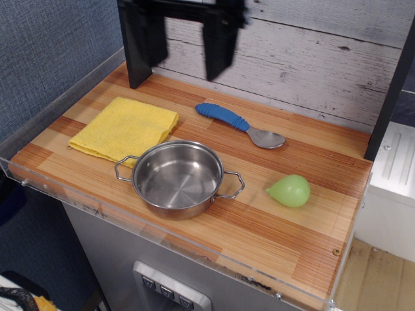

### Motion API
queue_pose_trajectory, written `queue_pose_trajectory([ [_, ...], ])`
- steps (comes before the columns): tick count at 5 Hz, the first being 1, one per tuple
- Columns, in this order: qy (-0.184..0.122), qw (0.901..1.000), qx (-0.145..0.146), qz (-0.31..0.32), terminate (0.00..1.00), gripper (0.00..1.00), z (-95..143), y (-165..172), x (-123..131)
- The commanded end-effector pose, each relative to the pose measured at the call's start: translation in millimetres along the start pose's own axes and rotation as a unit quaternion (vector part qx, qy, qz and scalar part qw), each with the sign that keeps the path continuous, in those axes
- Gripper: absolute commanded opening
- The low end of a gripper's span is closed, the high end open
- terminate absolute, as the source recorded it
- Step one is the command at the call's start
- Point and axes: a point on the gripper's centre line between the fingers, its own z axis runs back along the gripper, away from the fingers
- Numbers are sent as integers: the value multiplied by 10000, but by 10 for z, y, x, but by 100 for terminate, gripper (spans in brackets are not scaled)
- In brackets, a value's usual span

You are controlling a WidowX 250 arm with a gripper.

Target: Pick up the pot and placed it above on yellow cloth

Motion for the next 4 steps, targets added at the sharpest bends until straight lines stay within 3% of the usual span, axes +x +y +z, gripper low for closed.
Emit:
queue_pose_trajectory([
  [1, -312, 9994, -128, -12, 0, 100, -115, -124, 73],
  [2, -219, 9991, 362, -94, 0, 100, -283, -41, 30],
  [3, -174, 9935, 763, -827, 0, 100, -459, 59, 97],
  [4, -33, 9854, 957, -1411, 0, 100, -610, 83, 210],
])
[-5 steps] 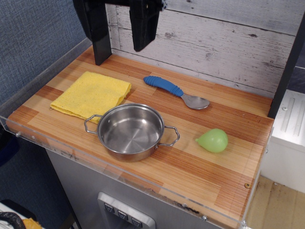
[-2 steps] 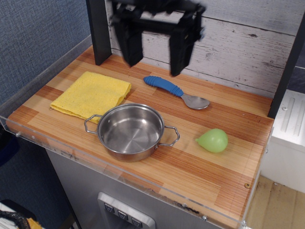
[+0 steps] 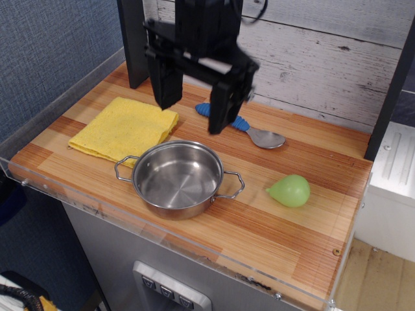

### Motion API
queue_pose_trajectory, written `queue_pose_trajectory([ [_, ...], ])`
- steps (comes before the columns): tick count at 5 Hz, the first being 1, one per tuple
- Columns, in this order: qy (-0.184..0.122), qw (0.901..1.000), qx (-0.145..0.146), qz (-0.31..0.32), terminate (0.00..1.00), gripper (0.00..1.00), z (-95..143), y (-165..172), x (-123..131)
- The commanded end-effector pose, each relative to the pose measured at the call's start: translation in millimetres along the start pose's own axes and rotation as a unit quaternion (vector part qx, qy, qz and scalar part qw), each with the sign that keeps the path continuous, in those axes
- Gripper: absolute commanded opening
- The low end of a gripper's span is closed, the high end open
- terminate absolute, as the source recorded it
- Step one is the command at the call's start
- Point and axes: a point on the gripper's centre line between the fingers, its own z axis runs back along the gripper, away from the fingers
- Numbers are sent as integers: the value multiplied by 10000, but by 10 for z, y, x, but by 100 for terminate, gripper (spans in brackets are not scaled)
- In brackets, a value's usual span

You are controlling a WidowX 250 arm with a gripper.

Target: Pick up the pot and placed it above on yellow cloth

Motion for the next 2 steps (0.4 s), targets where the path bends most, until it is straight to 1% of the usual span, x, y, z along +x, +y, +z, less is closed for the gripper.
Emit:
queue_pose_trajectory([
  [1, 48, 9959, 194, -888, 0, 100, -264, 43, 188],
  [2, 228, 9920, 9, -1245, 0, 100, -516, -30, 172],
])
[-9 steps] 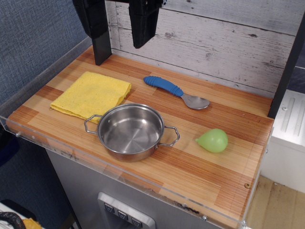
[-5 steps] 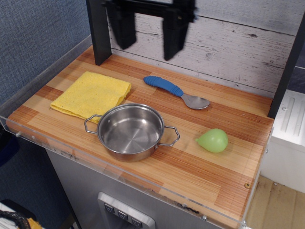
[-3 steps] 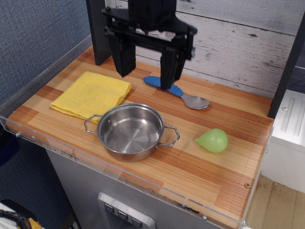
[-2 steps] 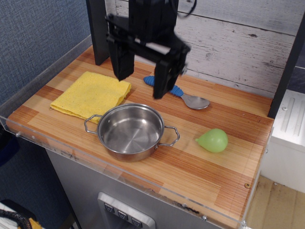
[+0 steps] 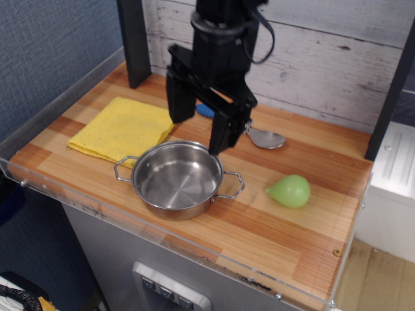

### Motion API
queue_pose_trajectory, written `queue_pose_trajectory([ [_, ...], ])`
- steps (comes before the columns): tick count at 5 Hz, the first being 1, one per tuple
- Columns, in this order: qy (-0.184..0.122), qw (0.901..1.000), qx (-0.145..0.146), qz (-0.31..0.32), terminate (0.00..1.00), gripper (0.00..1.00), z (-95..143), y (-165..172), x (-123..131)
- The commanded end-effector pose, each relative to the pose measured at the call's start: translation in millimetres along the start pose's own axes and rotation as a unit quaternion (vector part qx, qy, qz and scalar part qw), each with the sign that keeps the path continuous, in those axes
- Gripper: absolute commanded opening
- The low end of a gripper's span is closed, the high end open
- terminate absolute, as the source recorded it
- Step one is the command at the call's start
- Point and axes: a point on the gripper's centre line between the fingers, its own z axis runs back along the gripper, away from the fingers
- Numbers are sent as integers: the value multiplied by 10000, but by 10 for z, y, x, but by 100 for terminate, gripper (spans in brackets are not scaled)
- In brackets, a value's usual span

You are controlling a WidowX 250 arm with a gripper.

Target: Pick up the pot and placed it above on yellow cloth

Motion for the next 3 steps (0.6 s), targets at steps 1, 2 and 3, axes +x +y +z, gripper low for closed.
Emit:
queue_pose_trajectory([
  [1, 33, 9987, -272, -427, 0, 100, -349, -101, -13],
  [2, -39, 9990, -435, 99, 0, 100, -459, -101, -34],
  [3, 57, 9983, -494, 312, 0, 100, -527, -131, -77],
])
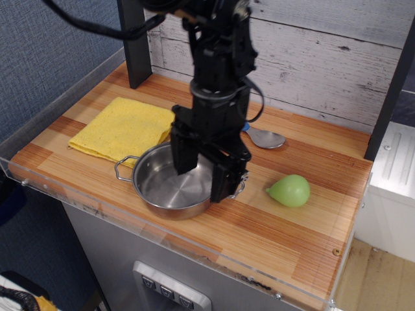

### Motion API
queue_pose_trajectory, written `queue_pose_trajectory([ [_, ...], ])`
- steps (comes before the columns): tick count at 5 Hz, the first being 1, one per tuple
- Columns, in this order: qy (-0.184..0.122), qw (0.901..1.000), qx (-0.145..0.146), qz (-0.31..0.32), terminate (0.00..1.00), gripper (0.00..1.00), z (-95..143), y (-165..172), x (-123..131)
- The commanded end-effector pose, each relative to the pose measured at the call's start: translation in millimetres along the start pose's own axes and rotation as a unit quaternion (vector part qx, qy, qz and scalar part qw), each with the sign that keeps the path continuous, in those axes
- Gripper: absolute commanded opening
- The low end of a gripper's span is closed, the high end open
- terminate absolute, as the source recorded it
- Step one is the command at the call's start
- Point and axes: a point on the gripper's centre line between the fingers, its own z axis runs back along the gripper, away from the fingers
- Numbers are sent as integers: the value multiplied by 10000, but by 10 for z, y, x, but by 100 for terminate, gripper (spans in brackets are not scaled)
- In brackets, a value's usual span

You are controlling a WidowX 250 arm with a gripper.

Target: Pick up the pot and placed it above on yellow cloth

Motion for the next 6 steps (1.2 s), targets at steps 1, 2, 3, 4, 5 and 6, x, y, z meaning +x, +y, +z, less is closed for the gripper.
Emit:
queue_pose_trajectory([
  [1, 165, 9998, 11, -106, 0, 100, -128, -81, -1],
  [2, 295, 9978, 146, -571, 0, 100, -200, -163, 22],
  [3, 379, 9958, 209, -812, 0, 100, -223, -218, 58],
  [4, 305, 9969, 200, -695, 0, 0, -187, -194, 65],
  [5, 339, 9974, 203, -597, 0, 0, -156, -183, 60],
  [6, 424, 9972, 66, -614, 0, 0, -159, -187, 70],
])
